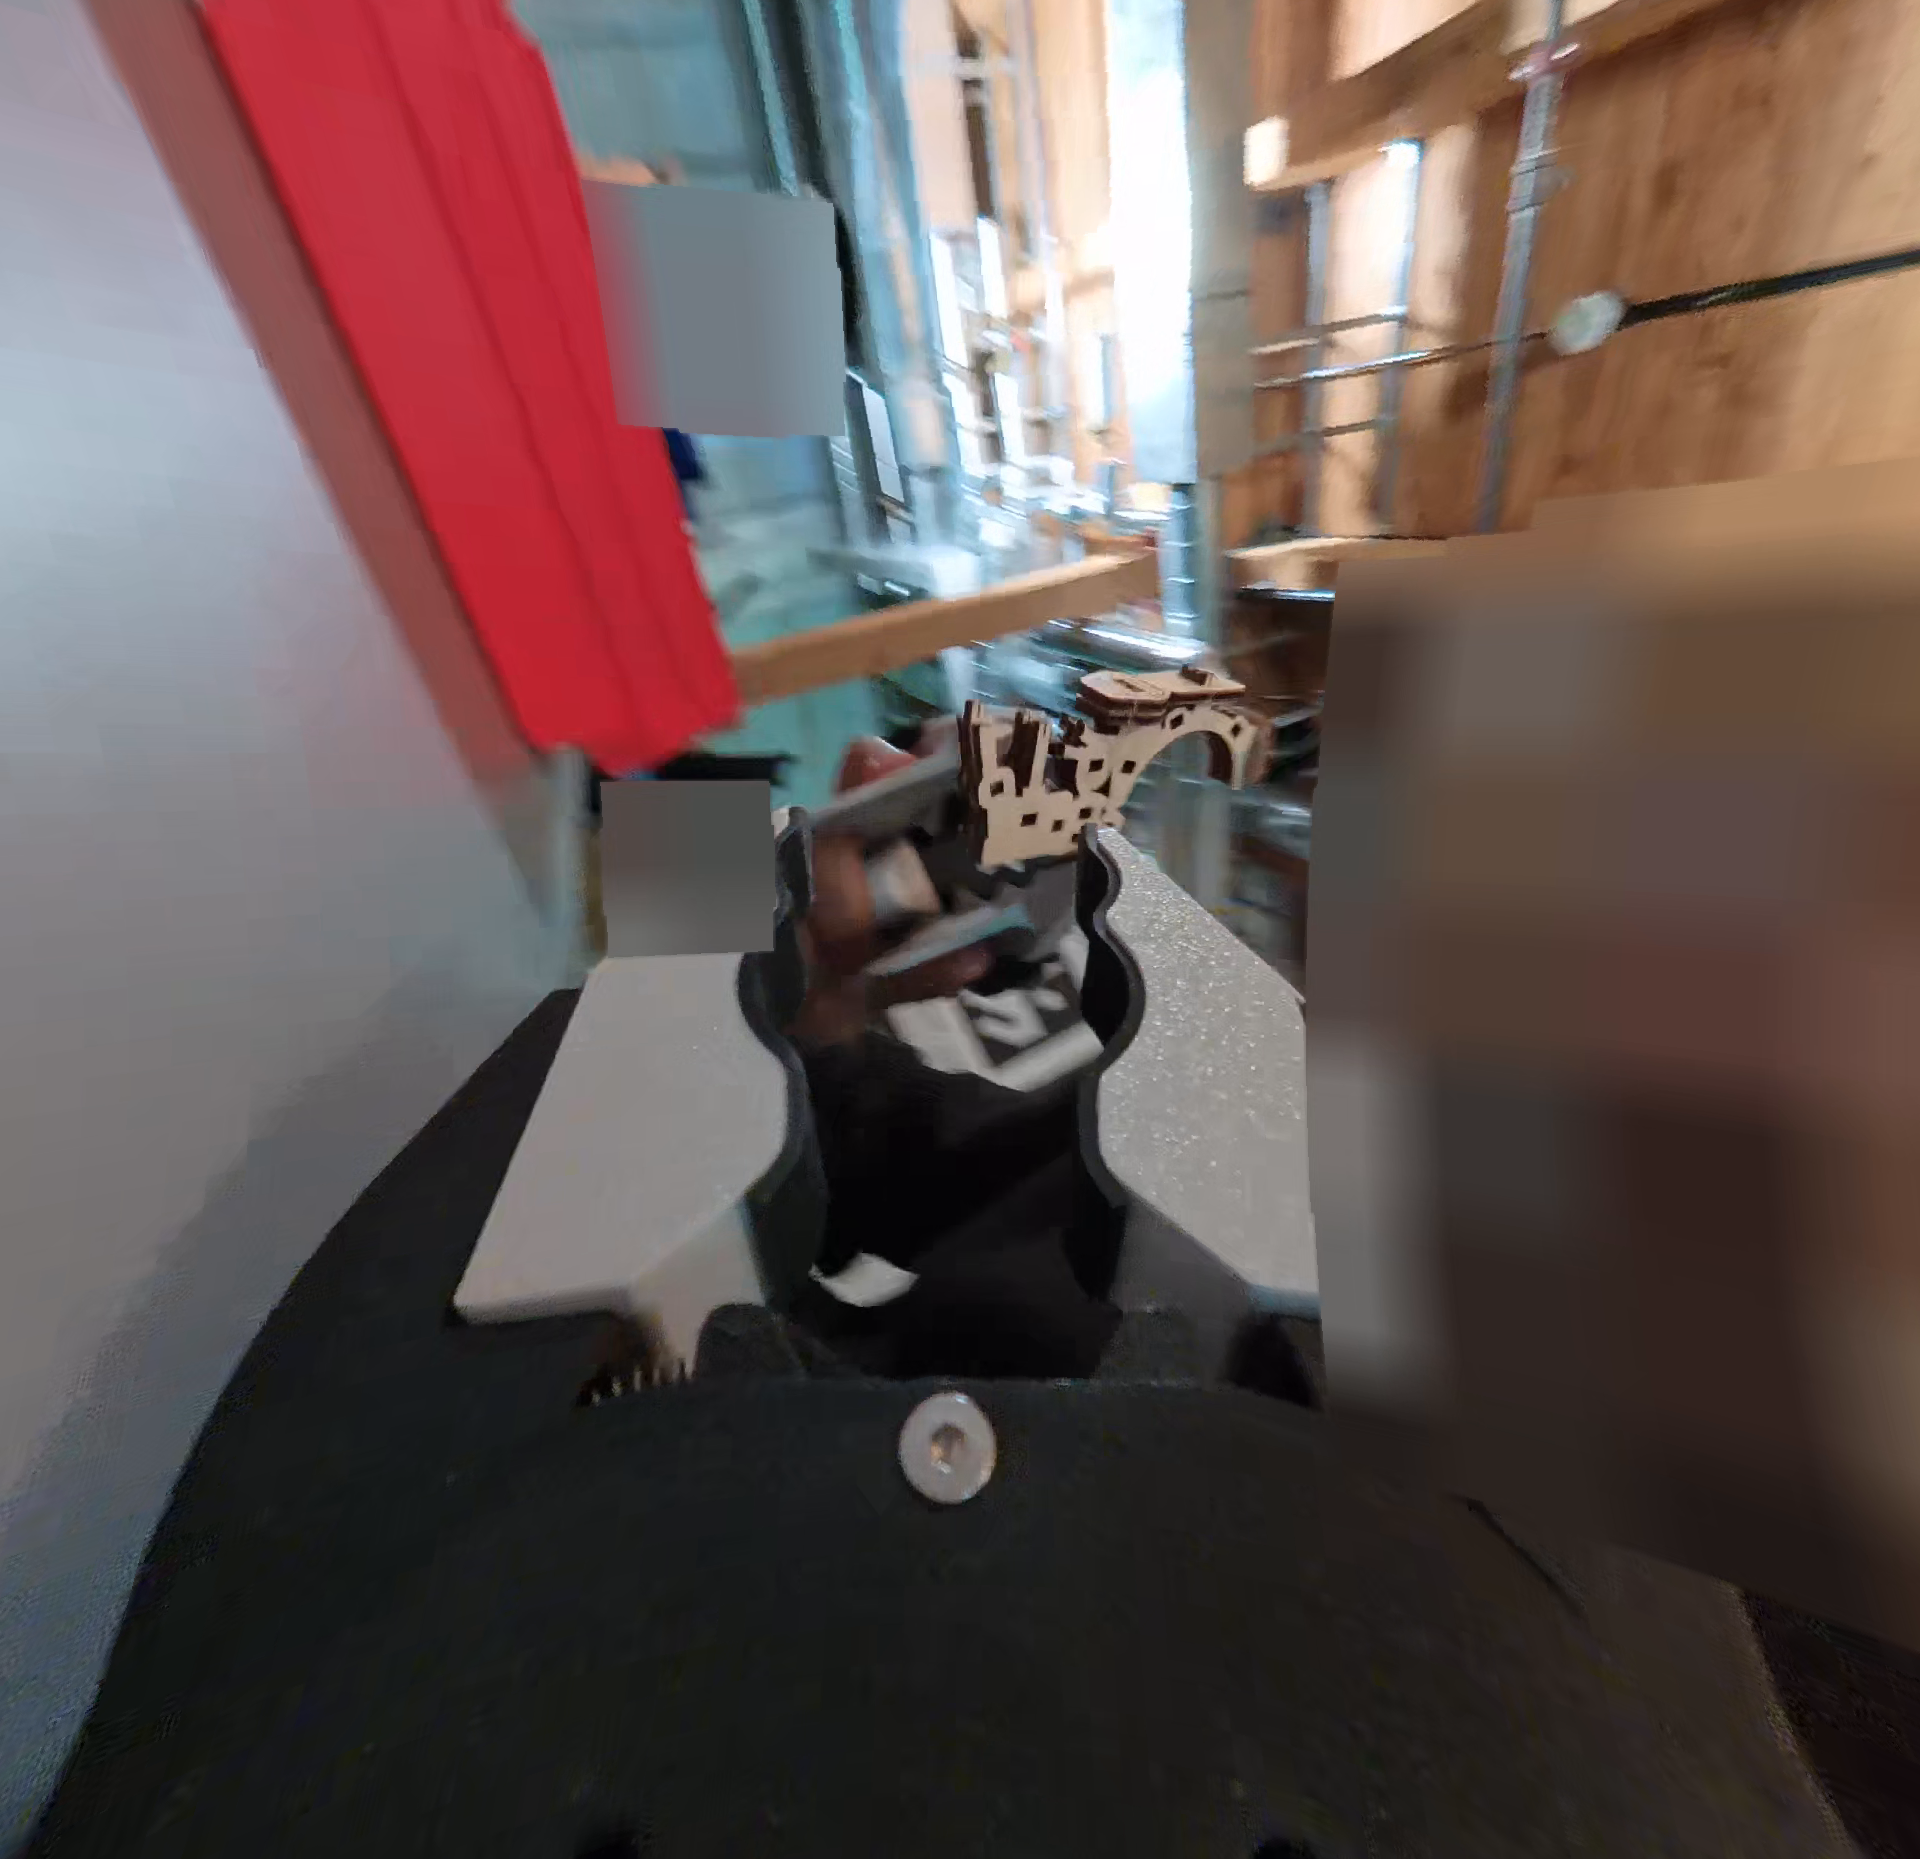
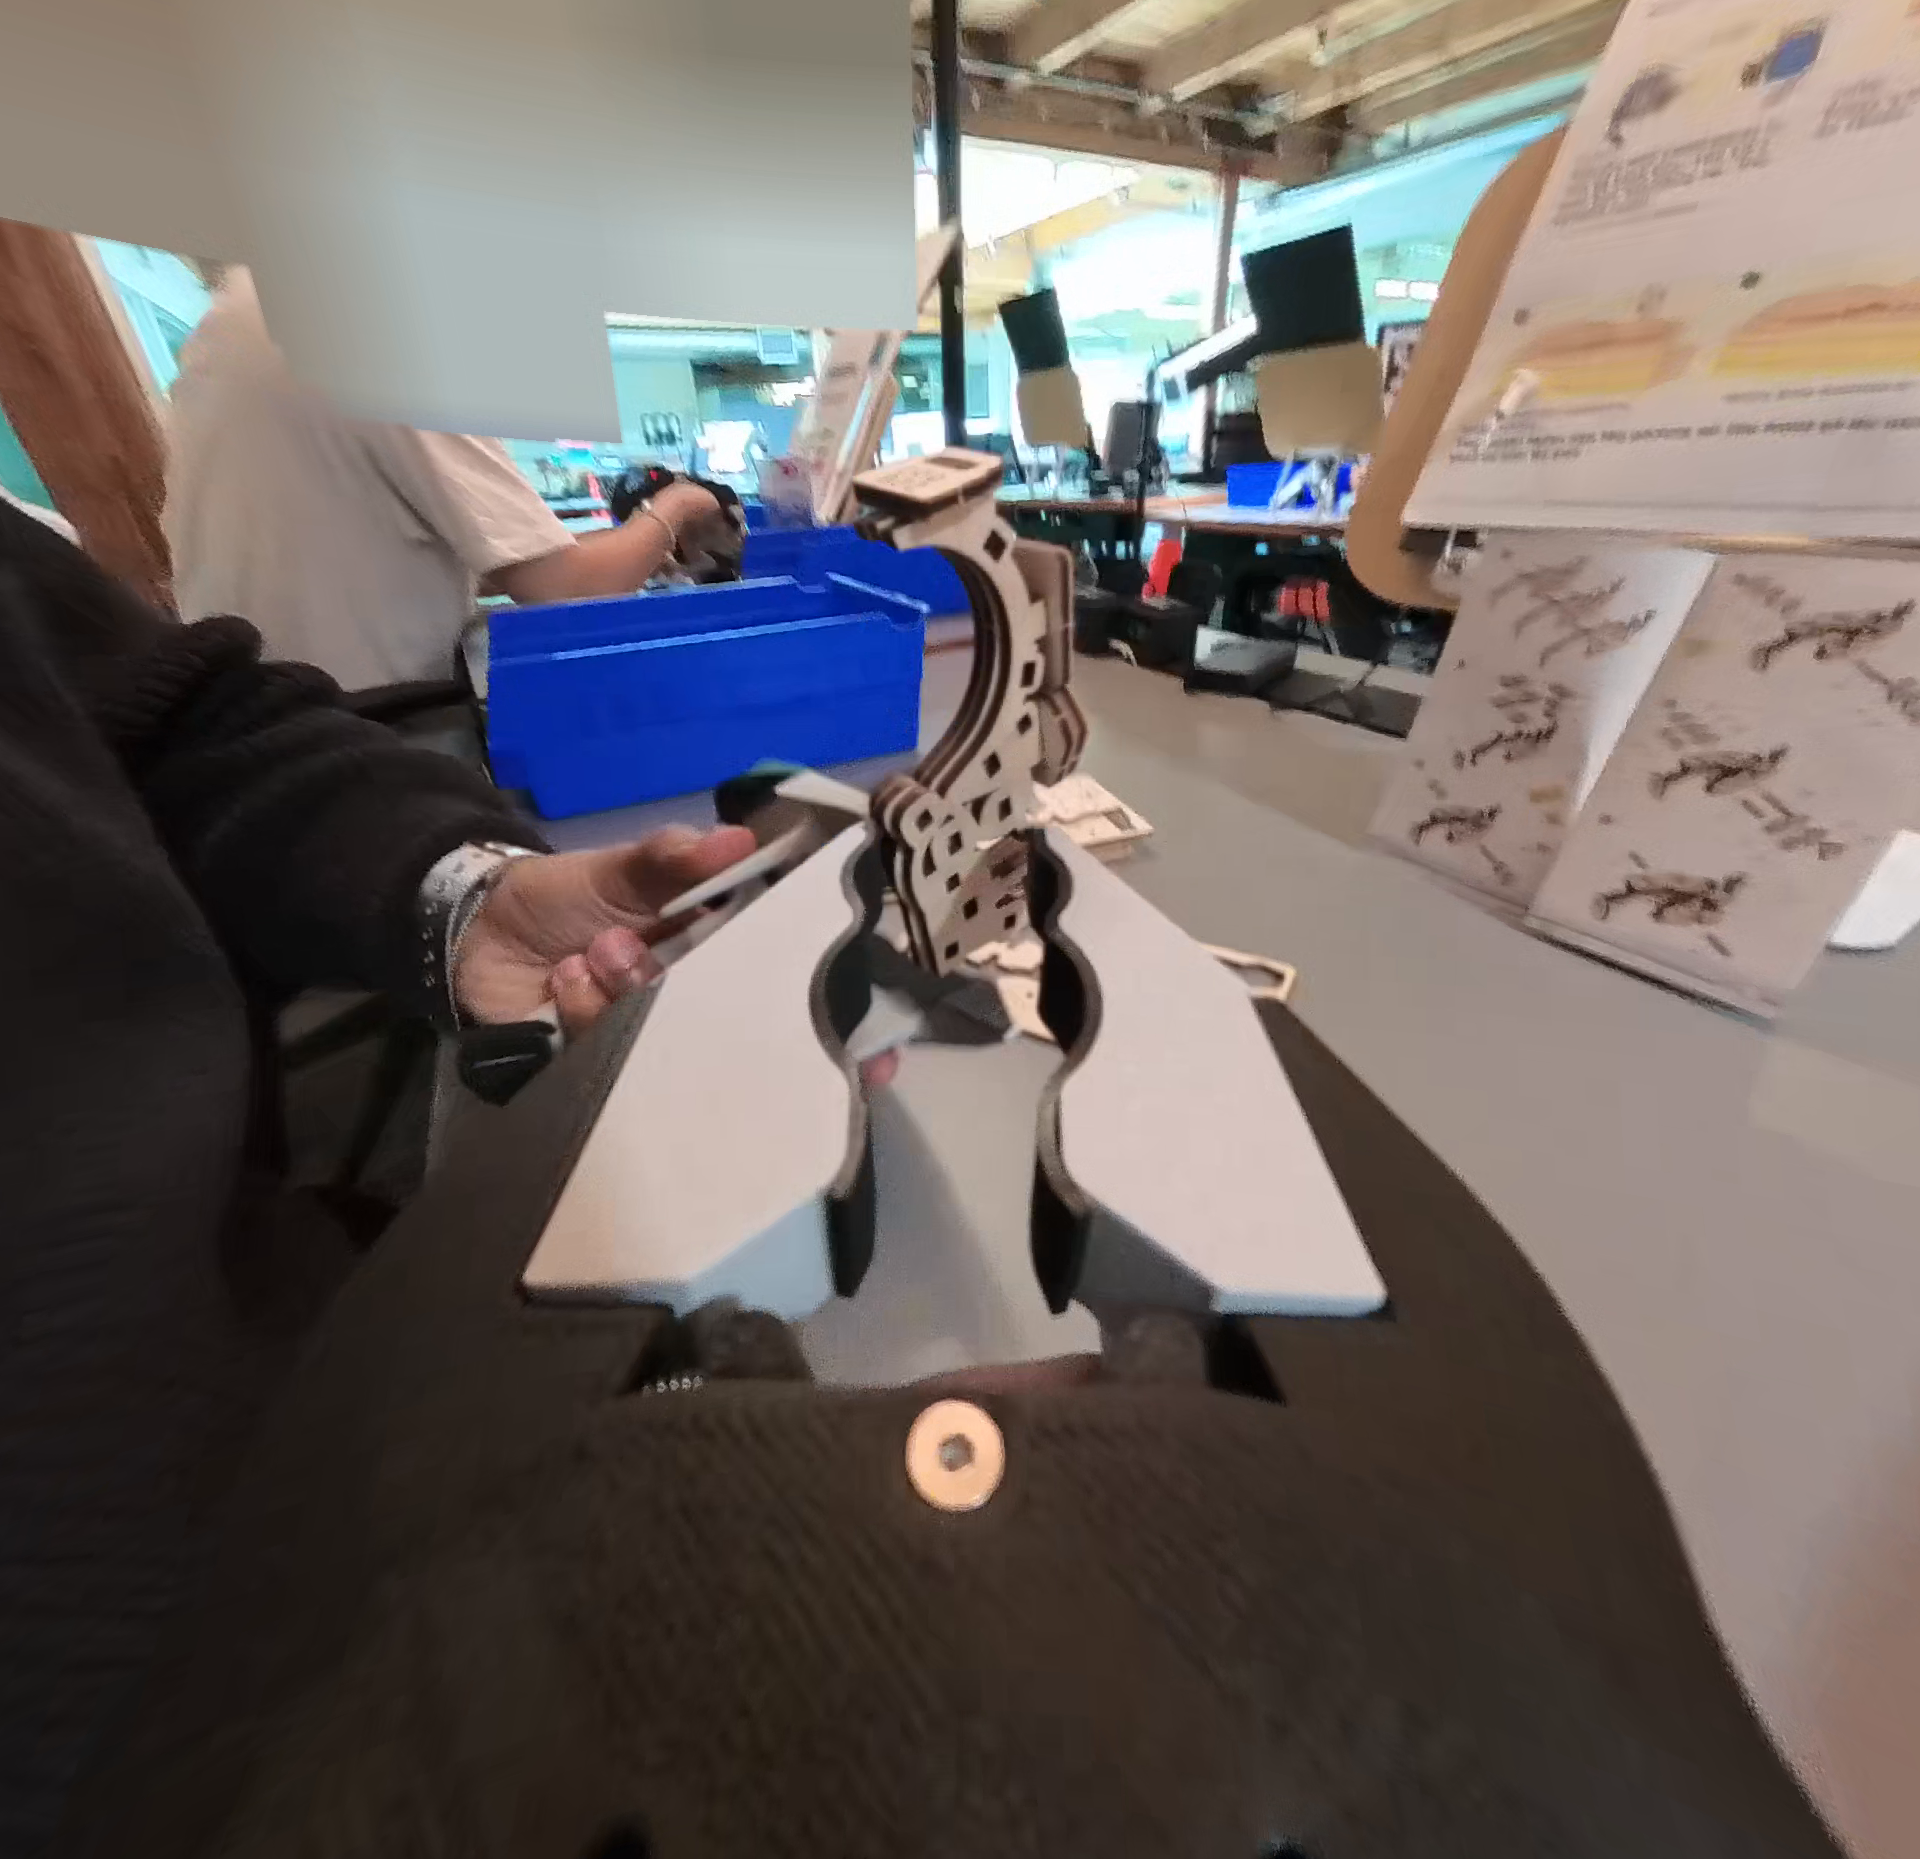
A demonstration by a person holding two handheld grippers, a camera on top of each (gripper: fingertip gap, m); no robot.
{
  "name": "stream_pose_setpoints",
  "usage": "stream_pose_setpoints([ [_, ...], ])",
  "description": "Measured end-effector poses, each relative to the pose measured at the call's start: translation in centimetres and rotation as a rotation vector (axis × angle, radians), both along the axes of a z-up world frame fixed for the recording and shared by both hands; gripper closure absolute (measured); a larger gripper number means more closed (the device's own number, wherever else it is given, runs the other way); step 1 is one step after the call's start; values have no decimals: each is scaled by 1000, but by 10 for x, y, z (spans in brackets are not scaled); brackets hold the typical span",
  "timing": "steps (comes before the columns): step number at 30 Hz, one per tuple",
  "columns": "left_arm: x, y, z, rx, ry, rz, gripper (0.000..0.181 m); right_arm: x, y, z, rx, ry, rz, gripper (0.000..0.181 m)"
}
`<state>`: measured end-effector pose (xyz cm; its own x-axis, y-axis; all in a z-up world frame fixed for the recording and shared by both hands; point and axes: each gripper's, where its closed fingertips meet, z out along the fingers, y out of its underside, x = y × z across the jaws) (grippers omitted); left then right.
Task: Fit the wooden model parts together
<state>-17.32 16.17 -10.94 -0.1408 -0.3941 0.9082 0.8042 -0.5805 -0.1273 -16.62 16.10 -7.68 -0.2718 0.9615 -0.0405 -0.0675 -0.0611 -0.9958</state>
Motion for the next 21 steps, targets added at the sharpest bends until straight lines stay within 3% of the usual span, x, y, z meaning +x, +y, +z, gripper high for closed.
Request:
stream_pose_setpoints([
  [3,-13,3,1,60,295,149,127,-6,-4,-19,-102,-140,47,155],
  [8,6,-1,3,237,860,211,110,-11,-1,-18,-703,-197,199,155],
  [12,10,0,-6,282,1158,297,115,-12,7,-17,-1028,-155,267,155],
  [15,9,0,-6,303,1234,333,126,-16,5,-21,-1103,-154,245,154],
  [21,1,0,-7,265,1188,334,139,-22,4,-27,-1116,-151,148,155],
])
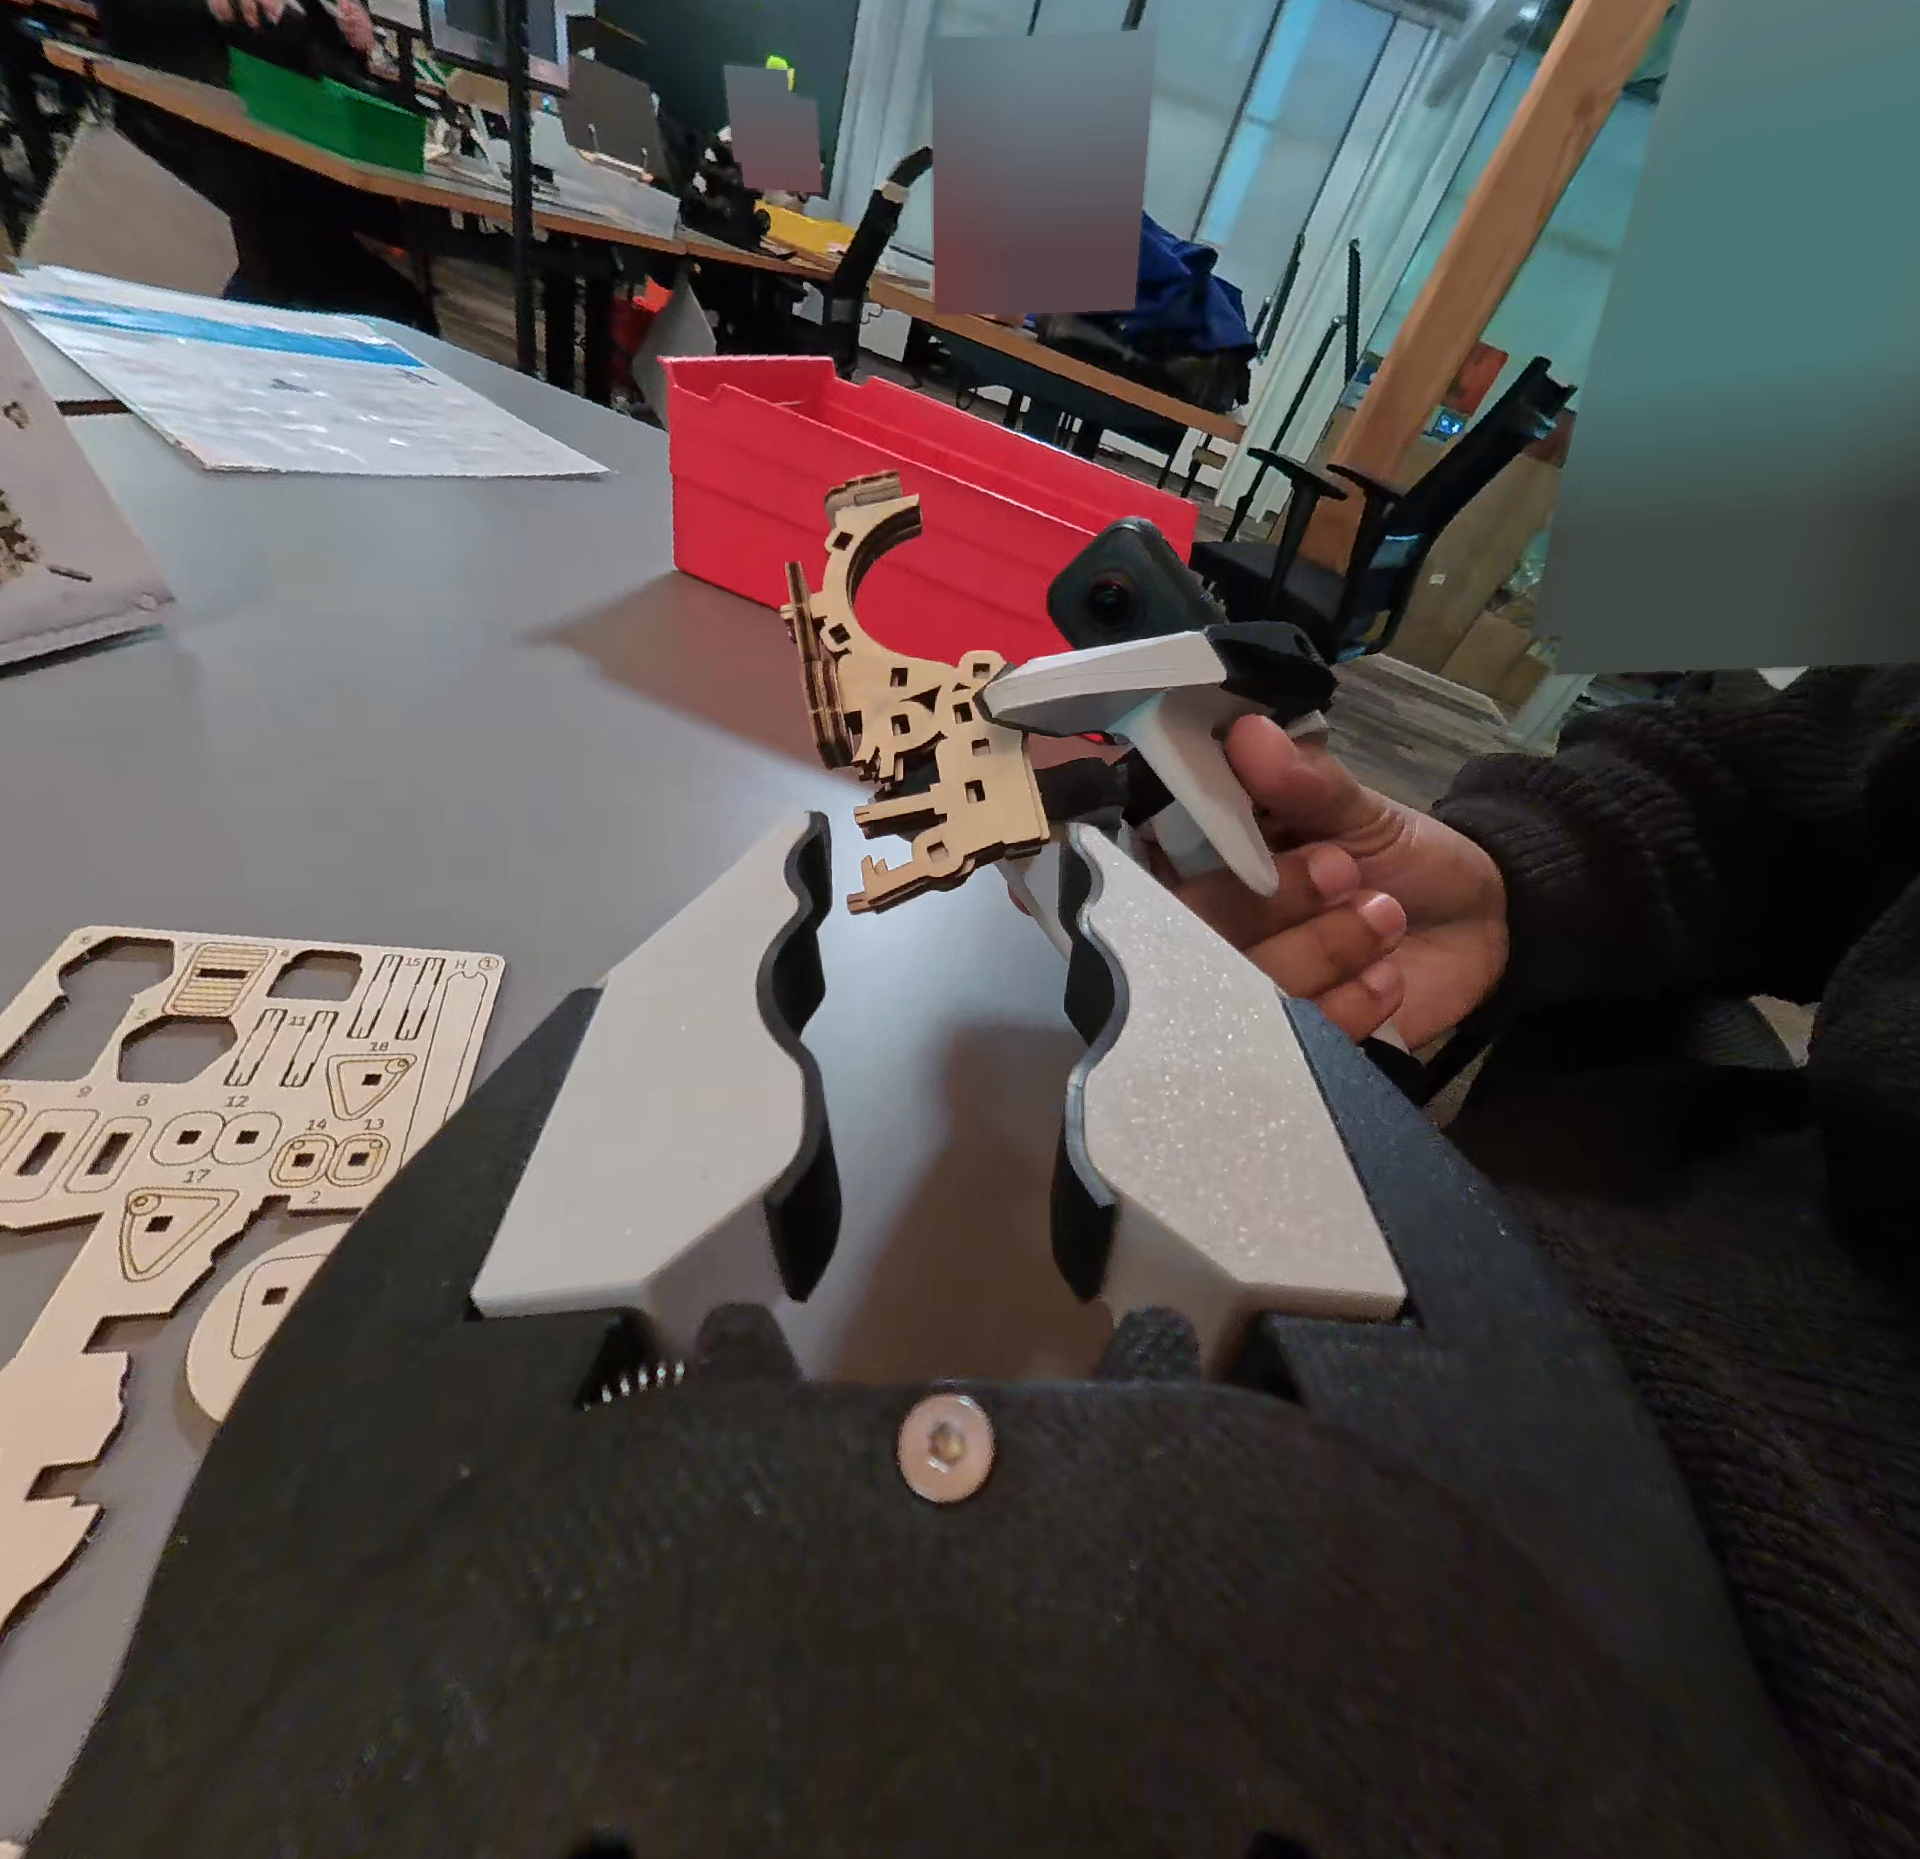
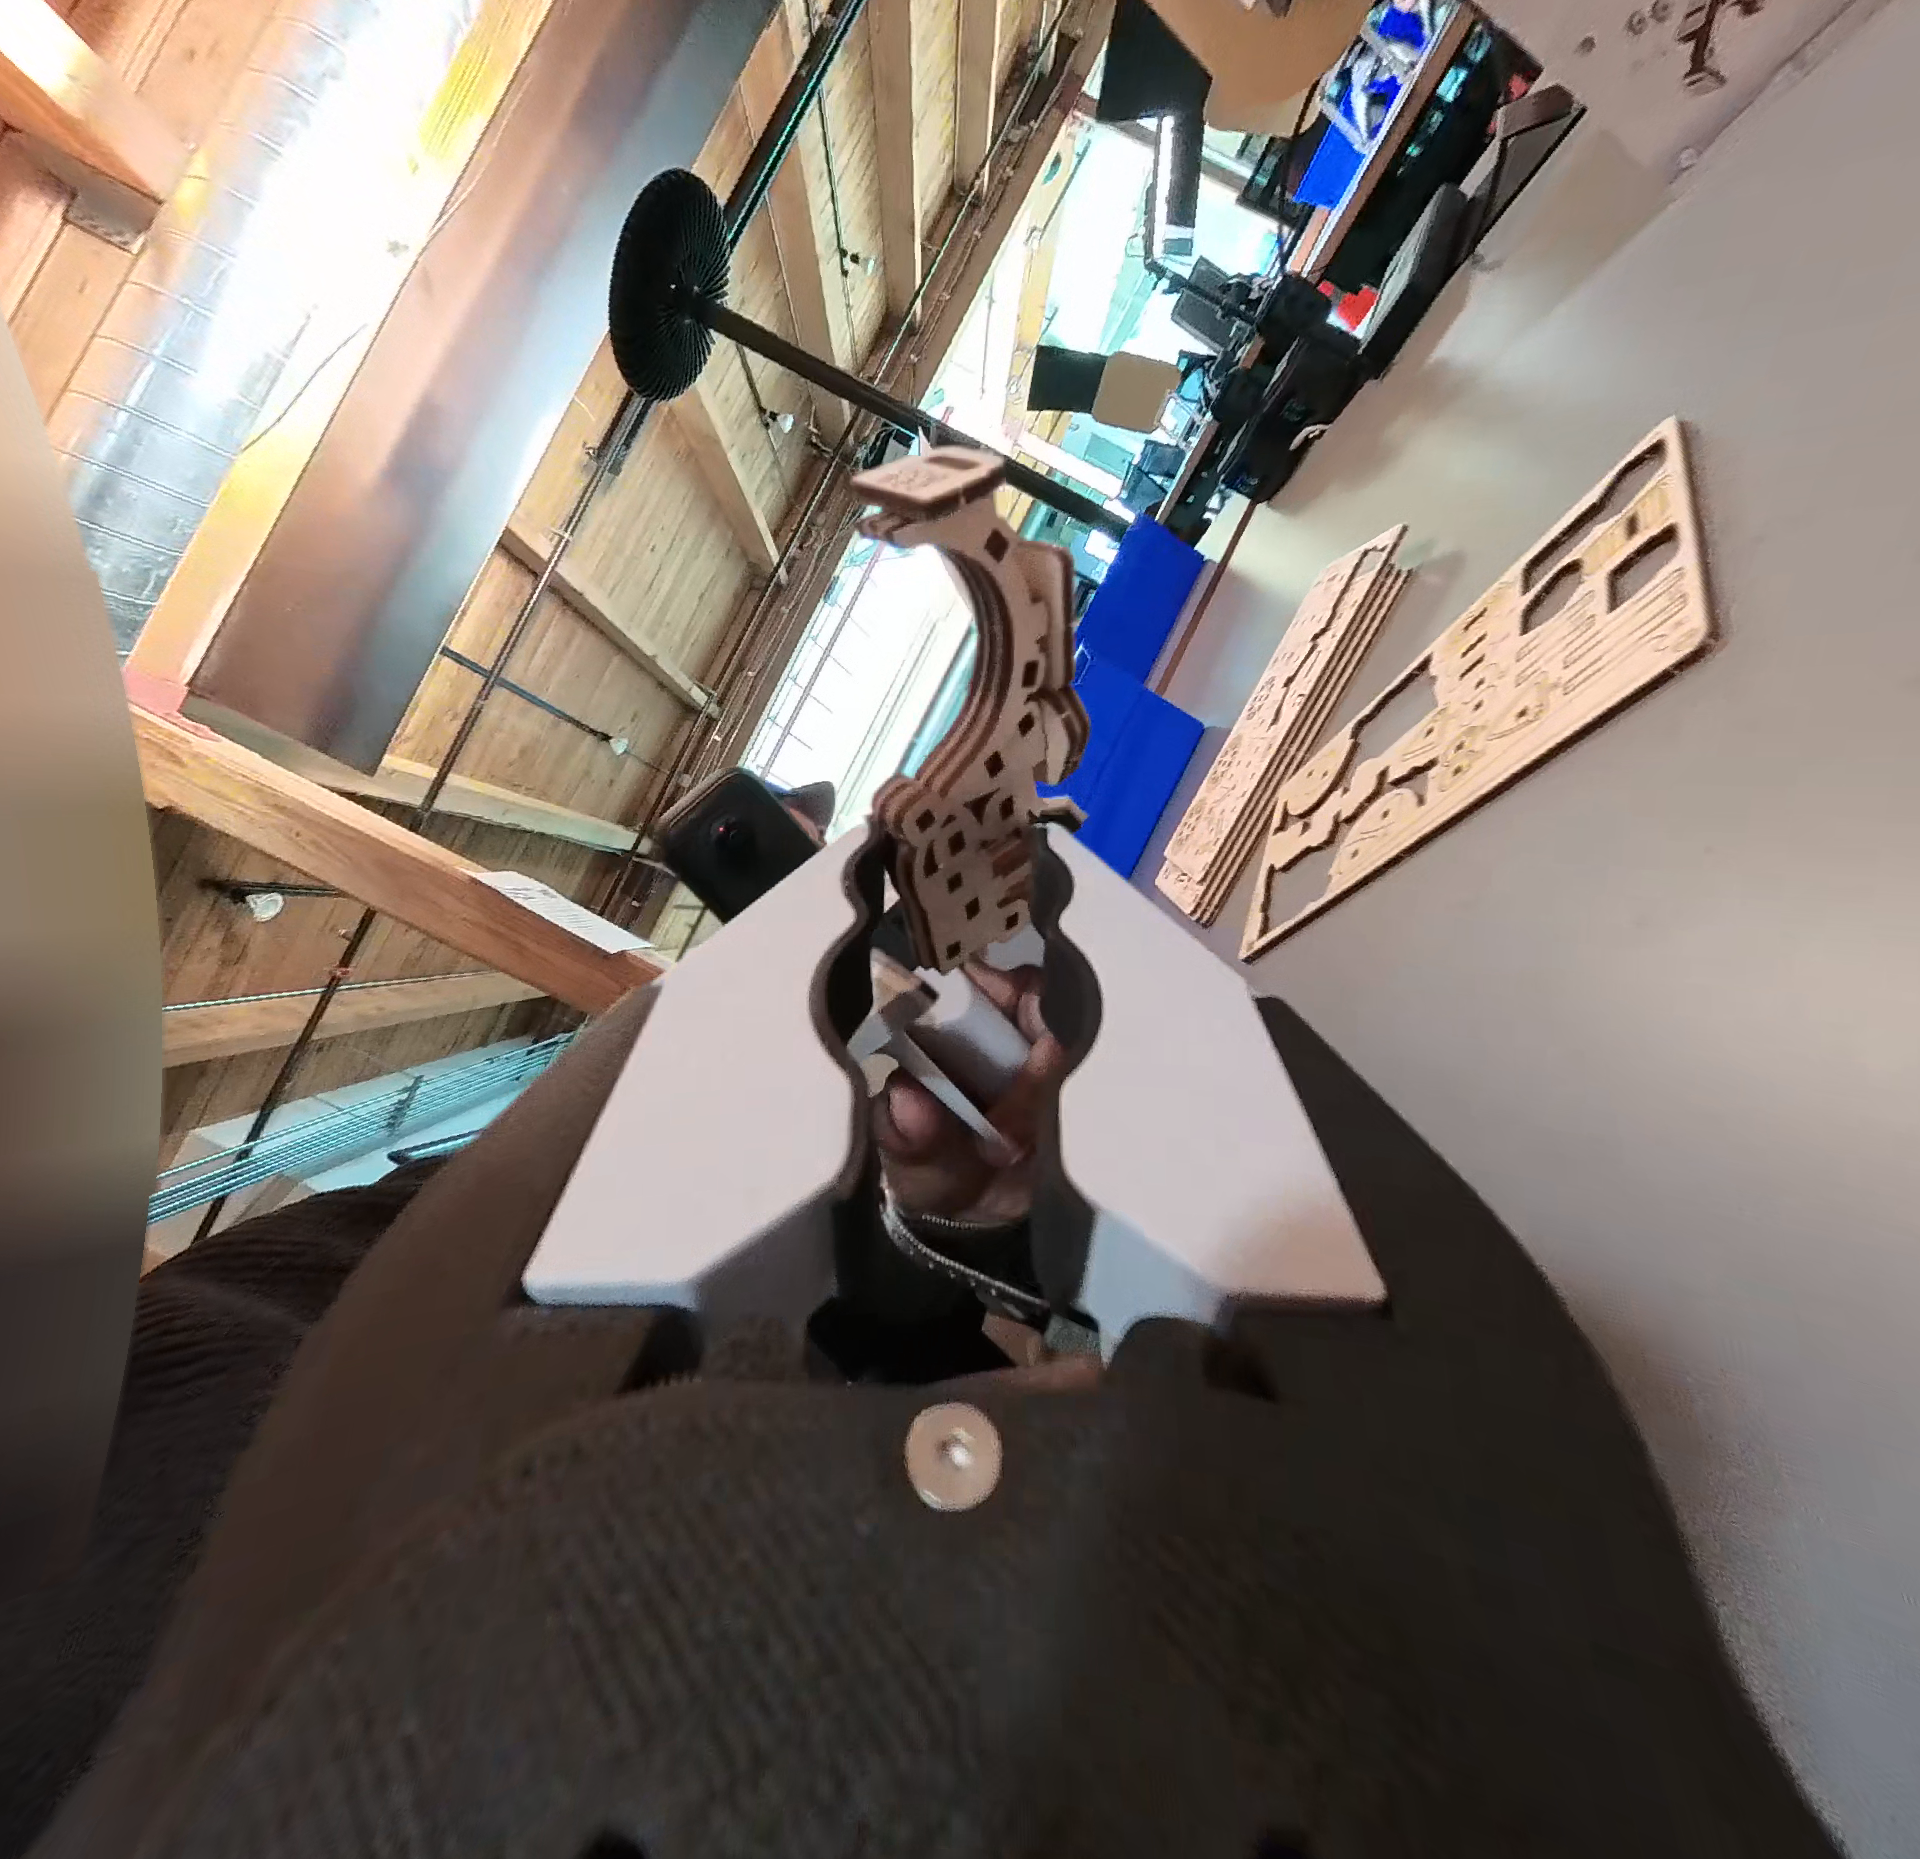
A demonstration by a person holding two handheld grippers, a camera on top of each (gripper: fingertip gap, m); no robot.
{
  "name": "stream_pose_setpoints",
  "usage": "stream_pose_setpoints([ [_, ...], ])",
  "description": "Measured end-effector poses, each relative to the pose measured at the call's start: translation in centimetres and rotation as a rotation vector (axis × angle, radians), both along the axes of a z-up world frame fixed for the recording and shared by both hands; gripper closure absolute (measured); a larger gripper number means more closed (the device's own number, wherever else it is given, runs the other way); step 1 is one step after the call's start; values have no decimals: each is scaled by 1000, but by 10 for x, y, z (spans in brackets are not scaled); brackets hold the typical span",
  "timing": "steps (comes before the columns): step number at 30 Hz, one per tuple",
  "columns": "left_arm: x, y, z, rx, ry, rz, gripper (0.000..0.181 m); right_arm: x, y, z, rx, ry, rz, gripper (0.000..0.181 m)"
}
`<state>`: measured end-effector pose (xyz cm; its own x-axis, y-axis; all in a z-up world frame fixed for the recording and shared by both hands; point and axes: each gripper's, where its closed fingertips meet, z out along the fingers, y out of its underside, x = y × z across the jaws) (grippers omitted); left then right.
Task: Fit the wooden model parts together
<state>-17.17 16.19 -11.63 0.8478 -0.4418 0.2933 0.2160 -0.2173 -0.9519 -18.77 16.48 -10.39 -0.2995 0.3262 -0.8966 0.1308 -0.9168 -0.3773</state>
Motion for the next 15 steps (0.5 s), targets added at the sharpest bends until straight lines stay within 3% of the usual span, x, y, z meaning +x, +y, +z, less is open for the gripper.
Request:
stream_pose_setpoints([
  [15,2,-3,3,28,-3,-16,148,1,-2,6,10,32,-9,154],
])
